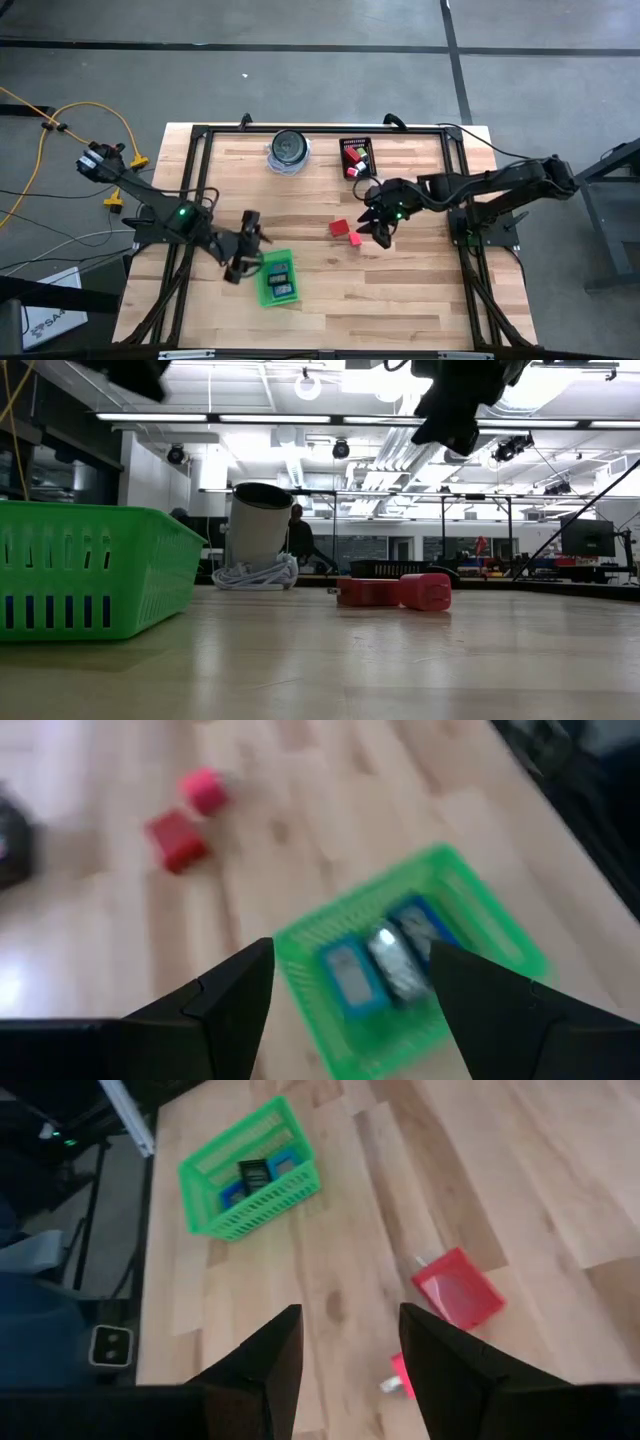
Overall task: Pick & Place Office items
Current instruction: Put the light pink charger adapter into the black bin
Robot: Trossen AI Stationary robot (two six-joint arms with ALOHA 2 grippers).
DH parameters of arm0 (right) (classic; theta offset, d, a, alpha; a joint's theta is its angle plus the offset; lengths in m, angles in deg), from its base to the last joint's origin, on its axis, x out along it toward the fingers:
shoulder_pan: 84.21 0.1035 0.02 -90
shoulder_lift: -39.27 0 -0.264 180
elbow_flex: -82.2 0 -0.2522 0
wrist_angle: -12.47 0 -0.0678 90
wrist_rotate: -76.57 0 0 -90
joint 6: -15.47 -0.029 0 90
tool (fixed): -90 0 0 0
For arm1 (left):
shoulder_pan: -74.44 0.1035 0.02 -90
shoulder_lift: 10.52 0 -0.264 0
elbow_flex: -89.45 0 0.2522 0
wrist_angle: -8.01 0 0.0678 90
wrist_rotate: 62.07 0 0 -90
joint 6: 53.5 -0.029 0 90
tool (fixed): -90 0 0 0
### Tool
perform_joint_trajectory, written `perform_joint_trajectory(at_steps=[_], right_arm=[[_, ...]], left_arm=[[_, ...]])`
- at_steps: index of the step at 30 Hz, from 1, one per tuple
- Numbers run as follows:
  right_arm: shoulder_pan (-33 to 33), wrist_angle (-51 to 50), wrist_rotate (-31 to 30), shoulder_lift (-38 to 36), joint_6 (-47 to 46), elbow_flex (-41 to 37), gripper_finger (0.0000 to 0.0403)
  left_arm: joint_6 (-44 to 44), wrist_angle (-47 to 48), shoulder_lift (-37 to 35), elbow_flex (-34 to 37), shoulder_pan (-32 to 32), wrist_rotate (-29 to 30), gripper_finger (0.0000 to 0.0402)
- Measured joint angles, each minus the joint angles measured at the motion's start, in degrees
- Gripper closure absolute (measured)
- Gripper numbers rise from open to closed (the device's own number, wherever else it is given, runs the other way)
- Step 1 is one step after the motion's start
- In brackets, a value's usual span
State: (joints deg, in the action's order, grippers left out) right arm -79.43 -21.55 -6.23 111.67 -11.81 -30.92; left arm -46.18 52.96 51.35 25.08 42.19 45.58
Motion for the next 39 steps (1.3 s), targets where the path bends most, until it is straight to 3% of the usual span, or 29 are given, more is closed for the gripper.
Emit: perform_joint_trajectory(at_steps=[6,11,21,30,33,37,39], right_arm=[[2.49,2.03,-0.10,0.02,-0.11,0.00,0.0250],[4.33,2.40,-4.40,0.02,-0.13,0.00,0.0250],[6.51,2.51,-6.05,0.02,-4.31,0.00,0.0250],[9.49,2.57,-10.09,0.02,-4.61,0.00,0.0250],[10.86,3.13,-11.88,0.02,-4.65,0.00,0.0250],[12.77,4.29,-13.80,0.02,-4.63,0.00,0.0250],[13.67,5.23,-14.79,0.02,-4.63,0.00,0.0250]], left_arm=[[-0.08,0.68,-0.02,0.02,-4.43,-0.35,0.0143],[0.09,0.57,-0.02,0.02,-4.99,1.94,0.0143],[-0.02,-2.51,-0.02,0.02,-3.81,13.82,0.0143],[1.57,-3.38,-0.67,0.15,0.01,14.22,0.0143],[-0.04,-4.91,-4.06,2.07,4.72,8.78,0.0143],[-6.50,-9.74,-10.26,7.12,13.38,-9.41,0.0143],[-7.87,-11.50,-13.99,9.63,17.79,-14.64,0.0143]])
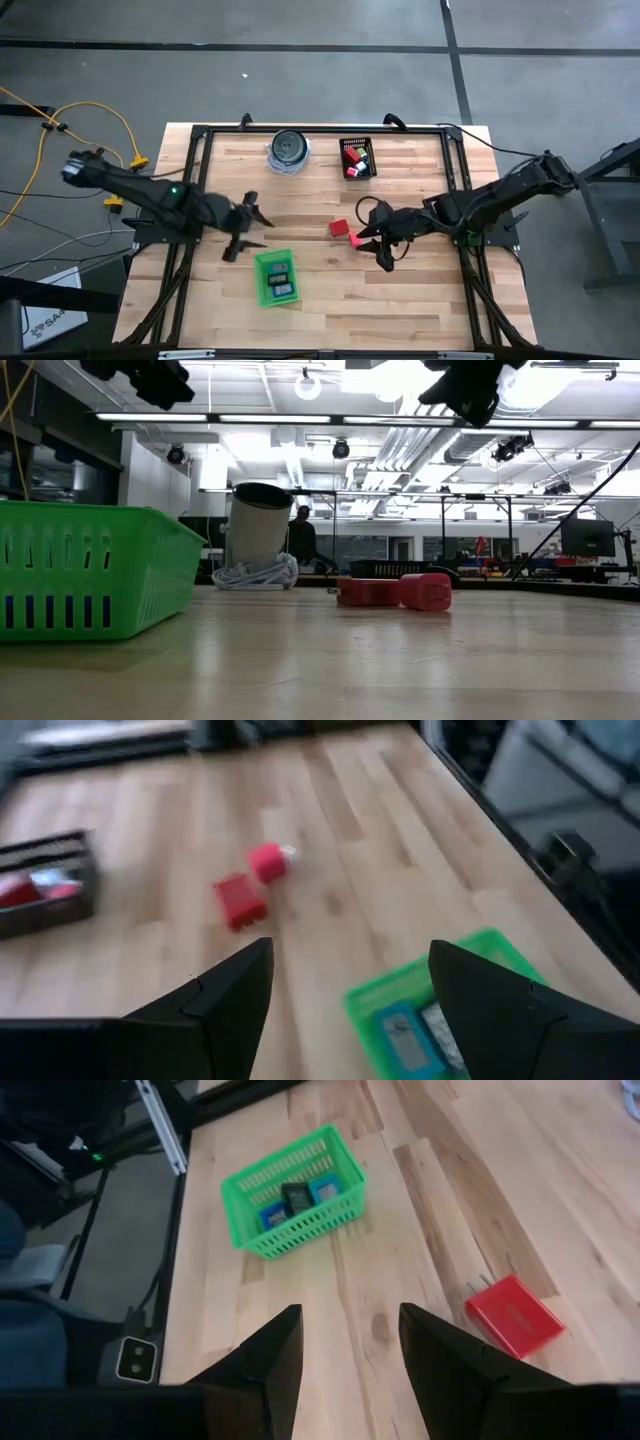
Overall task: Pick & Place Office items
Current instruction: Put the light pink charger adapter into the black bin
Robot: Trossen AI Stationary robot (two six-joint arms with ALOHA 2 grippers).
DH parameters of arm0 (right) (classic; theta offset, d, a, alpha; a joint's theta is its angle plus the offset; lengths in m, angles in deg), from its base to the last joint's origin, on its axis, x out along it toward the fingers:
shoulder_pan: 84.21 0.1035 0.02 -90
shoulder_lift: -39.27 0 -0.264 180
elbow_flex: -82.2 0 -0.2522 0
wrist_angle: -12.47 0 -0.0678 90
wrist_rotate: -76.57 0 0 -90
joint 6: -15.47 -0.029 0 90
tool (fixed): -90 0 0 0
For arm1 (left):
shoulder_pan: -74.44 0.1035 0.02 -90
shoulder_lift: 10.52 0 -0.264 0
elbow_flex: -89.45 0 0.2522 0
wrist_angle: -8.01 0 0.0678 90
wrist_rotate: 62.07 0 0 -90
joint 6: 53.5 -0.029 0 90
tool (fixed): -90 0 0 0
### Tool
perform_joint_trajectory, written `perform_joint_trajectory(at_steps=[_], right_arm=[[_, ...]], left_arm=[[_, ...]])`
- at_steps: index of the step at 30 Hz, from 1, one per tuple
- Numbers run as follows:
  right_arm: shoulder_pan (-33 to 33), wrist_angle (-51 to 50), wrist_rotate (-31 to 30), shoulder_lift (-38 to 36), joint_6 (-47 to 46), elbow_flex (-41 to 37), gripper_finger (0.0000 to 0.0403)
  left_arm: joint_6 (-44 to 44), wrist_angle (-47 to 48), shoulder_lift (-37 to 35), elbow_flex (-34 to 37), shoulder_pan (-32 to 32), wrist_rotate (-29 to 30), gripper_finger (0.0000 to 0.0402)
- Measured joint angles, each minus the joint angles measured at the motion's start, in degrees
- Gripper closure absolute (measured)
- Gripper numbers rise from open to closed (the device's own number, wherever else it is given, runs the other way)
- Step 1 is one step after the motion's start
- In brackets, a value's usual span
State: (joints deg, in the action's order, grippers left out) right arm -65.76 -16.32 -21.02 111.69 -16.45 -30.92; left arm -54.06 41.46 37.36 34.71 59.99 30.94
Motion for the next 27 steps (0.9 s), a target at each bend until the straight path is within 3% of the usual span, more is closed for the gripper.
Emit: perform_joint_trajectory(at_steps=[5,12,20,27], right_arm=[[1.80,2.07,-0.44,0.00,0.00,0.00,0.0250],[2.32,2.46,-0.86,0.00,0.02,0.00,0.0250],[2.30,2.42,-3.44,0.00,0.21,0.00,0.0250],[2.30,2.06,-3.44,0.00,0.22,-0.02,0.0250]], left_arm=[[-0.78,-6.11,-8.23,8.30,9.50,-3.15,0.0143],[0.36,-9.86,-15.90,16.08,17.38,-7.54,0.0143],[3.85,-12.11,-20.34,23.72,22.90,-2.39,0.0143],[2.27,-15.15,-27.24,27.94,25.69,-1.43,0.0143]])
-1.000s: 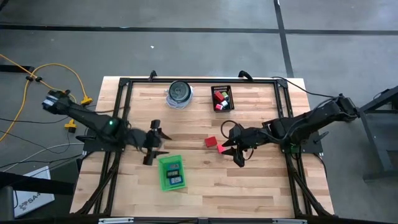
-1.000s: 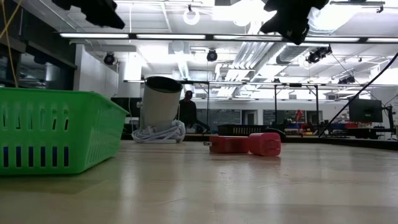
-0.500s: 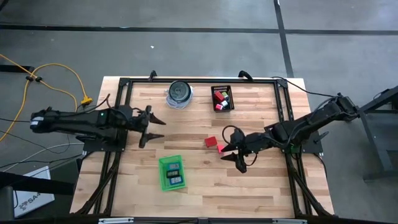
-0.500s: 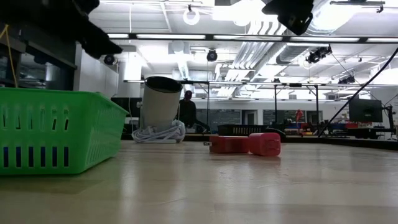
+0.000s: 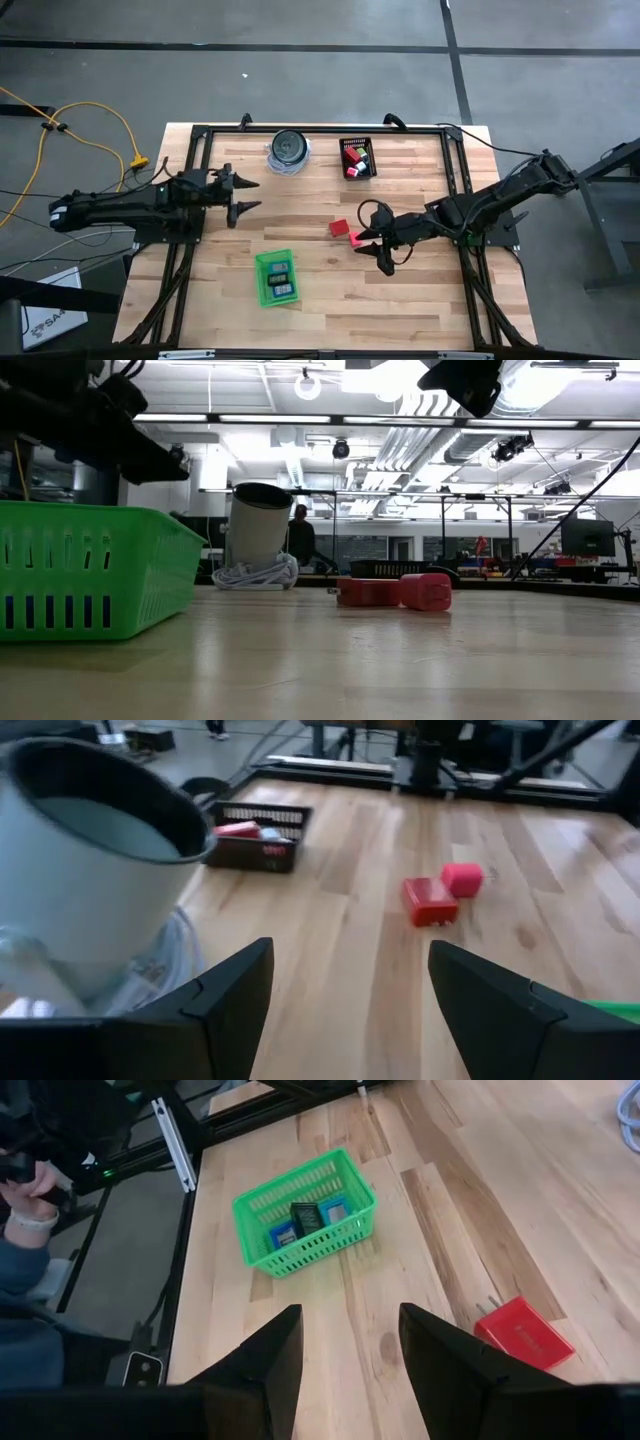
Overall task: Pick & Place Office items
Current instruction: Put the light pink charger adapter into the black bin
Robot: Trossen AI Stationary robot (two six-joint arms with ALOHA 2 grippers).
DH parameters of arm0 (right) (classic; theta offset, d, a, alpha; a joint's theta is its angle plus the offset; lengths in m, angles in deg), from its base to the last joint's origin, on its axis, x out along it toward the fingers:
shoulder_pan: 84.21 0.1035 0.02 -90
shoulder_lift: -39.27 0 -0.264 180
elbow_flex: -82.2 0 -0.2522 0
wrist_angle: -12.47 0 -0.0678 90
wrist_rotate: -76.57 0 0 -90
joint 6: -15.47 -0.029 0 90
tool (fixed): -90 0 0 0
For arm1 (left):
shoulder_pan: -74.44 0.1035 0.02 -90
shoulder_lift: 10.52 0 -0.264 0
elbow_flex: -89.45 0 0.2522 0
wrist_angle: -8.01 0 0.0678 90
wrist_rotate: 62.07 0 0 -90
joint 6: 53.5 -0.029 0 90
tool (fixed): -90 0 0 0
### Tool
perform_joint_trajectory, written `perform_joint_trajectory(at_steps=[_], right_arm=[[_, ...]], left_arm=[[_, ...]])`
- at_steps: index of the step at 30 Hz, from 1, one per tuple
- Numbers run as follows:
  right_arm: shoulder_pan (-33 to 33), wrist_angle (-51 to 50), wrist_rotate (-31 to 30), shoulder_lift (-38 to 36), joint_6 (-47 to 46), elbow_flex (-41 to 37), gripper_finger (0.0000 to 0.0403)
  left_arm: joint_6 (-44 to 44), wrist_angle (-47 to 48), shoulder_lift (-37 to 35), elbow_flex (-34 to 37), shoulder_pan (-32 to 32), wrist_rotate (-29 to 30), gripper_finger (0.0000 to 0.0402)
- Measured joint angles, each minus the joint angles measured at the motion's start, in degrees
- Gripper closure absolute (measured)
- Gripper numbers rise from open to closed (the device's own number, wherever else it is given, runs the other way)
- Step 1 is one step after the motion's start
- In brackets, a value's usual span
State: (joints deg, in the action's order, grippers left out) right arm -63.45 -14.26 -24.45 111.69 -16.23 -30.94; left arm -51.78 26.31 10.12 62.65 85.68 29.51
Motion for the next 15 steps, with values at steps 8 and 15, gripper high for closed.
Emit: perform_joint_trajectory(at_steps=[8,15], right_arm=[[0.00,-0.08,-2.18,0.02,0.00,0.00,0.0250],[0.00,-0.10,-3.85,0.02,0.00,0.00,0.0250]], left_arm=[[1.20,0.06,-7.97,3.92,1.51,0.29,0.0143],[1.64,0.09,-12.05,6.63,1.51,0.27,0.0143]])
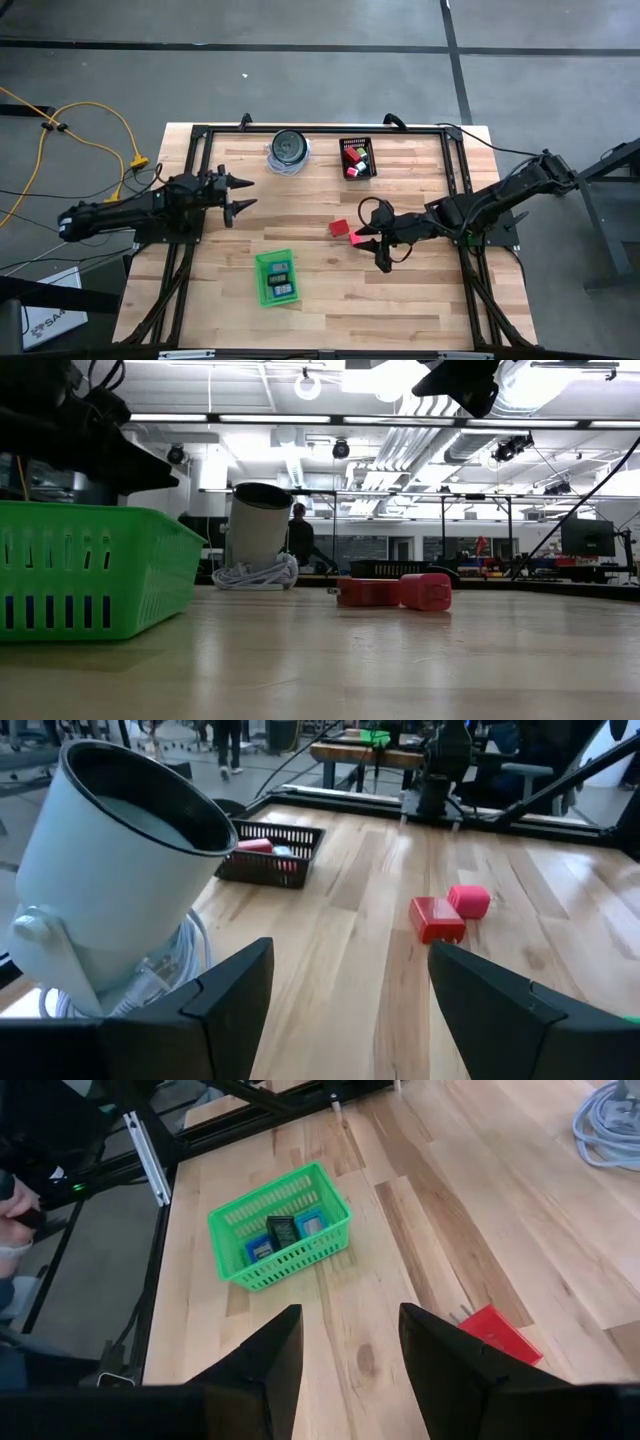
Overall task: Pick & Place Office items
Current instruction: Put the light pink charger adapter into the black bin
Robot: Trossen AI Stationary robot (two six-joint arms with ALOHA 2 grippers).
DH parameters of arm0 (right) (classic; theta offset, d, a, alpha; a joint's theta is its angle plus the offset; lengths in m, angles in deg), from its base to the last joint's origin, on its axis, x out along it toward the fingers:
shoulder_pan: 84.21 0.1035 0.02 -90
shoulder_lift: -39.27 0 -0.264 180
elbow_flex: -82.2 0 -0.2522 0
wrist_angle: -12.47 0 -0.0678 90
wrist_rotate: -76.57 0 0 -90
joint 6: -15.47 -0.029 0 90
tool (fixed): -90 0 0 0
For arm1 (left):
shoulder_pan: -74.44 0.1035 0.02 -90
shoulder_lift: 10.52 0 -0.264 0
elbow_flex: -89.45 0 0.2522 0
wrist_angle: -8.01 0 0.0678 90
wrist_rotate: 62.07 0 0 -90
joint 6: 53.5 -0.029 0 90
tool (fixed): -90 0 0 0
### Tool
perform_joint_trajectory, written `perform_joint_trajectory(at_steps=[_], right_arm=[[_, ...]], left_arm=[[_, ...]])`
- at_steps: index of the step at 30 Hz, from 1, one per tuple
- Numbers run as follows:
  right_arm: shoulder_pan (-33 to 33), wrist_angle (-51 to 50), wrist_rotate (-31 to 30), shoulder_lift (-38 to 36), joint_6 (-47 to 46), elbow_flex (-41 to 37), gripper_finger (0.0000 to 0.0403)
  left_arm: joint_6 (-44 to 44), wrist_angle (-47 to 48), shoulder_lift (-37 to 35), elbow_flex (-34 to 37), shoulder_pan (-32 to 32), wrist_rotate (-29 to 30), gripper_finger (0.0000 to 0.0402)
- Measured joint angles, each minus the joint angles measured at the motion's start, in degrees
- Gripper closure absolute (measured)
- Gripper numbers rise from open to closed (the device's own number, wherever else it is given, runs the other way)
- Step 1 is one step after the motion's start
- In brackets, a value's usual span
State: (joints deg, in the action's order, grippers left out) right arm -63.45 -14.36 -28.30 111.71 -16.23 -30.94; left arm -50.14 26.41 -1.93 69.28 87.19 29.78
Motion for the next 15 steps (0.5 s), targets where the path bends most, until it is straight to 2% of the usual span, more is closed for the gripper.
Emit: perform_joint_trajectory(at_steps=[3,7,15], right_arm=[[0.00,0.01,0.00,0.00,0.00,-0.01,0.0250],[0.00,0.01,0.00,0.07,-0.09,0.00,0.0250],[-0.02,0.06,0.00,2.27,-0.05,-0.01,0.0250]], left_arm=[[-0.24,0.04,-1.18,0.67,0.00,0.93,0.0143],[0.01,0.64,-2.37,1.69,0.00,6.07,0.0143],[0.11,0.12,-3.38,2.35,0.00,5.92,0.0143]])
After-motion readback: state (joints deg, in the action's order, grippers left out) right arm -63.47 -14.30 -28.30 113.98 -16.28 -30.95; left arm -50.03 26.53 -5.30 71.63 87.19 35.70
